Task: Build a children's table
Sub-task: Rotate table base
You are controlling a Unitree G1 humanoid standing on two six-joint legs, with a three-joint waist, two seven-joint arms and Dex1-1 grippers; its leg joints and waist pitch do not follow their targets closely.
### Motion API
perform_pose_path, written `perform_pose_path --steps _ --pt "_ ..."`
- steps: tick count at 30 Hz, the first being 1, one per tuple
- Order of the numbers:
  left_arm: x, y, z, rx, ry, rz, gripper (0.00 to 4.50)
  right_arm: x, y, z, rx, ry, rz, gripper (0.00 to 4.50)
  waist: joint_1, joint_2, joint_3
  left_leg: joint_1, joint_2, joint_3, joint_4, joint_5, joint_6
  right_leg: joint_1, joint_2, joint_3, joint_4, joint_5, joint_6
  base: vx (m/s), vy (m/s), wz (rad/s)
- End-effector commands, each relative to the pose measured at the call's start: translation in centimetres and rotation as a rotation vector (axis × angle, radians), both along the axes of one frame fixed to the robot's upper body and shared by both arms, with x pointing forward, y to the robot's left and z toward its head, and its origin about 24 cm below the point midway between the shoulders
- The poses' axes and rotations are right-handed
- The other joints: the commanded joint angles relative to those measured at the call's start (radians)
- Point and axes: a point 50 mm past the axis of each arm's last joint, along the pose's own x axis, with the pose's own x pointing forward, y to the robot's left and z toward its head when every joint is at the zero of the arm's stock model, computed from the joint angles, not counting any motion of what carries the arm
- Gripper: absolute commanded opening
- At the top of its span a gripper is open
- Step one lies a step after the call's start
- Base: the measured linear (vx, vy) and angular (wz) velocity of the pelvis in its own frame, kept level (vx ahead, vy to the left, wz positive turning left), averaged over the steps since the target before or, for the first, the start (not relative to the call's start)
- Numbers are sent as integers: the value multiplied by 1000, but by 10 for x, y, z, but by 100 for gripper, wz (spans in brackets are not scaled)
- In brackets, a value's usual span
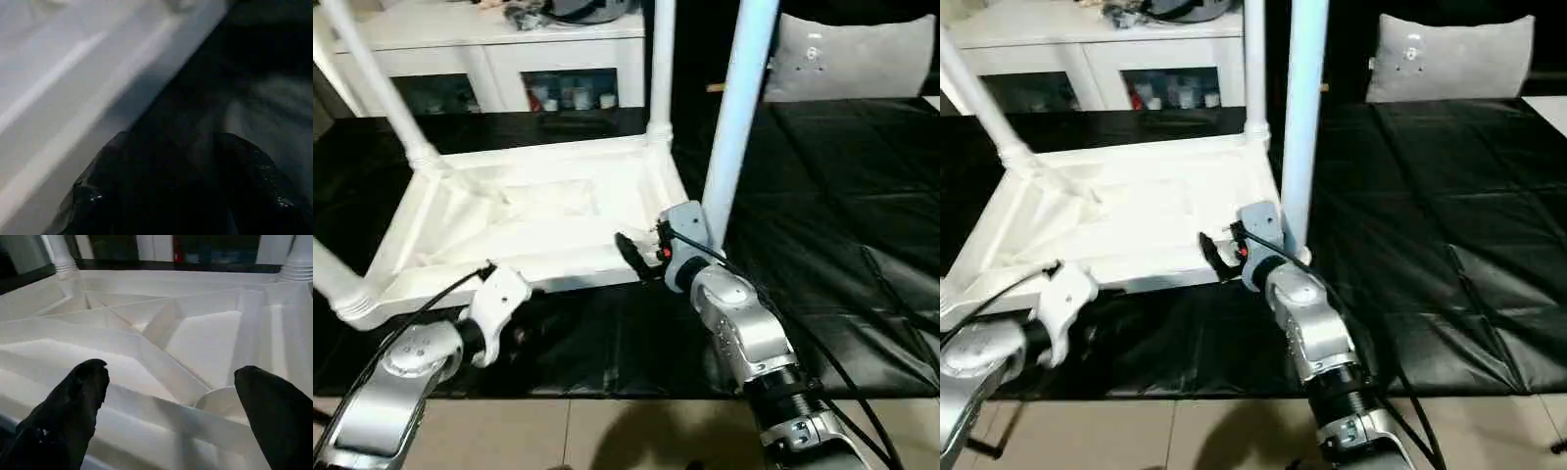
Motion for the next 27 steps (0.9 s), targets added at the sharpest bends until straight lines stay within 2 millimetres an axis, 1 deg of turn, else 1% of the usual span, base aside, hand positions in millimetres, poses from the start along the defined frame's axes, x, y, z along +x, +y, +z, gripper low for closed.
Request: perform_pose_path --steps 1,2,3,5,6,7,8,9,10,11,12,13,14,15,16,17,18,19,20,21,22,24,25,26,27 --pt "0 3 1 31 -3 1 293 10 -16 3 -17 -23 -123 450 -11 13 -45 2 31 -11 -98 -355 -6 49 -42 62 -72 -397 -126 0 0 0" --pt "0 3 0 27 -2 9 293 15 -26 3 -17 -24 -186 450 -10 15 -44 10 31 -9 -97 -375 -14 43 -43 64 -76 -412 -124 0 0 0" --pt "0 3 0 29 0 9 293 17 -30 3 -14 -25 -213 450 -10 15 -46 12 30 -9 -96 -374 -17 43 -43 66 -75 -406 -127 0 0 0" --pt "0 3 0 31 2 9 293 18 -32 3 -12 -25 -228 450 -8 13 -48 14 29 -7 -95 -363 -15 41 -38 71 -70 -366 -137 0 0 0" --pt "0 3 -1 36 7 9 293 20 -38 4 -4 -25 -259 450 -9 12 -48 12 29 -7 -96 -357 -13 43 -38 73 -68 -358 -139 0 0 0" --pt "0 3 -1 36 7 9 293 20 -38 4 -4 -25 -259 450 -8 12 -50 7 28 -8 -96 -342 -10 46 -38 78 -64 -346 -144 0 0 0" --pt "1 3 -3 46 12 19 293 23 -46 4 -1 -25 -300 450 -9 16 -50 4 27 -8 -95 -335 -9 47 -37 81 -62 -341 -146 0 0 0" --pt "3 5 -5 60 14 40 293 28 -59 5 0 -29 -353 450 -12 14 -50 0 26 -9 -96 -330 -6 50 -35 82 -62 -342 -147 0 0 0" --pt "4 7 -8 77 16 65 293 31 -72 6 2 -33 -401 450 -10 12 -54 4 24 -7 -92 -313 -3 50 -35 84 -62 -334 -151 0 0 0" --pt "5 8 -10 91 16 82 293 35 -83 8 2 -40 -441 450 -10 12 -55 5 23 -6 -90 -301 0 50 -35 84 -60 -321 -157 0 0 0" --pt "5 9 -11 100 14 92 293 37 -94 10 0 -47 -476 450 -8 15 -57 8 22 -2 -86 -278 5 47 -33 85 -60 -291 -168 0 0 0" --pt "5 9 -11 100 14 92 293 37 -94 10 0 -47 -476 450 -6 13 -60 7 21 -1 -82 -245 12 49 -30 85 -54 -250 -181 0 0 0" --pt "7 9 -12 96 7 104 293 40 -111 14 -7 -56 -527 450 -3 8 -61 6 20 1 -81 -226 21 50 -31 86 -54 -234 -185 0 0 0" --pt "7 9 -13 95 5 106 293 40 -115 15 -8 -58 -537 450 1 11 -62 1 21 1 -79 -196 32 54 -30 85 -48 -215 -198 0 0 0" --pt "7 9 -13 90 2 111 293 41 -122 16 -12 -61 -558 450 3 11 -63 -1 21 1 -78 -186 35 55 -31 85 -46 -207 -200 0 0 0" --pt "7 9 -13 90 2 111 293 41 -122 16 -12 -61 -558 450 3 11 -63 -1 21 1 -78 -186 35 55 -31 85 -46 -207 -200 0 0 0" --pt "10 7 -12 91 -25 103 293 42 -142 20 -20 -70 -614 450 3 3 -64 -4 20 2 -76 -165 45 58 -31 84 -44 -197 -202 0 0 0" --pt "12 4 -13 94 -41 94 293 42 -155 23 -29 -77 -649 450 4 4 -63 -1 19 3 -75 -175 51 56 -29 82 -50 -224 -200 0 0 0" --pt "12 4 -13 94 -41 94 293 42 -155 23 -29 -77 -649 450 7 3 -63 1 19 4 -74 -180 51 55 -30 82 -52 -235 -198 0 0 0" --pt "14 2 -13 97 -51 89 293 42 -164 25 -35 -82 -673 450 10 2 -62 -1 19 5 -74 -182 52 56 -31 83 -52 -250 -193 0 0 0" --pt "15 0 -14 101 -61 83 293 41 -173 28 -40 -89 -698 450 12 0 -62 1 19 6 -74 -191 53 55 -31 82 -57 -282 -181 0 0 0" --pt "19 -5 -14 100 -78 84 293 40 -184 31 -48 -99 -731 450 14 -2 -62 -2 18 5 -74 -185 54 57 -31 81 -57 -287 -178 0 0 0" --pt "24 -10 -13 89 -104 104 293 39 -191 32 -53 -103 -749 450 12 -2 -63 -1 18 7 -71 -183 56 55 -30 80 -60 -297 -173 0 0 0" --pt "24 -10 -13 89 -104 104 293 39 -191 32 -53 -103 -749 450 13 -3 -63 0 18 8 -71 -182 56 54 -30 80 -60 -295 -173 0 0 0" --pt "28 -12 -12 81 -122 118 293 38 -195 32 -55 -106 -759 450 13 -4 -64 -3 18 7 -70 -173 58 57 -31 80 -58 -288 -173 0 0 0"
